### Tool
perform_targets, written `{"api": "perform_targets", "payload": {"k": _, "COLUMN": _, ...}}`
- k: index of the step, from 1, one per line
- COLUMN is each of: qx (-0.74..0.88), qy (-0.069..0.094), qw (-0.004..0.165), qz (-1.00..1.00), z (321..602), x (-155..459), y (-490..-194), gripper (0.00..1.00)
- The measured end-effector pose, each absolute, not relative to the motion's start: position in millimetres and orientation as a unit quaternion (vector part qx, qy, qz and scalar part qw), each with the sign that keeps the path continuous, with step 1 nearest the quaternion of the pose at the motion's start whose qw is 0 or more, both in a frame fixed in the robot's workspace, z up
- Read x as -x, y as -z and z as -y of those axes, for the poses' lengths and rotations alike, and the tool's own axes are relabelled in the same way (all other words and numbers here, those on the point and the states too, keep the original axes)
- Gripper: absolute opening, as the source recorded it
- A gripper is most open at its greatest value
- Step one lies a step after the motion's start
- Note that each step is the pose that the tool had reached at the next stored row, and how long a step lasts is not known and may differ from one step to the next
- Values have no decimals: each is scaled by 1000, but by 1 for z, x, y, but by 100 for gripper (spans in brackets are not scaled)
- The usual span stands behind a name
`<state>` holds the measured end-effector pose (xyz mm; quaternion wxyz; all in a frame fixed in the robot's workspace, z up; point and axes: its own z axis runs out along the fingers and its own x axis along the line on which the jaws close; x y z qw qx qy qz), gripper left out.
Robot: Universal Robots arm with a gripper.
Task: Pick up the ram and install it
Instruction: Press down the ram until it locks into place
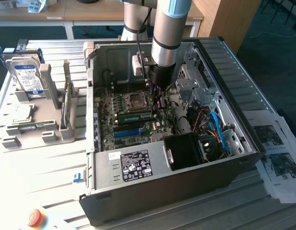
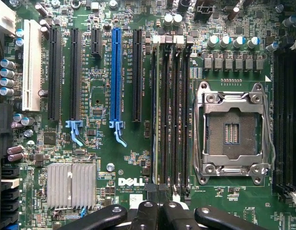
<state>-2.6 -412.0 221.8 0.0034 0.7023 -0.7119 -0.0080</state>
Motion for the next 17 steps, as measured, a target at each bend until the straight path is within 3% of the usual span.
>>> {"api": "perform_targets", "payload": {"k": 17, "qx": -702, "qy": 8, "qw": 3, "qz": 712, "z": 412, "x": 3, "y": -237, "gripper": 10}}
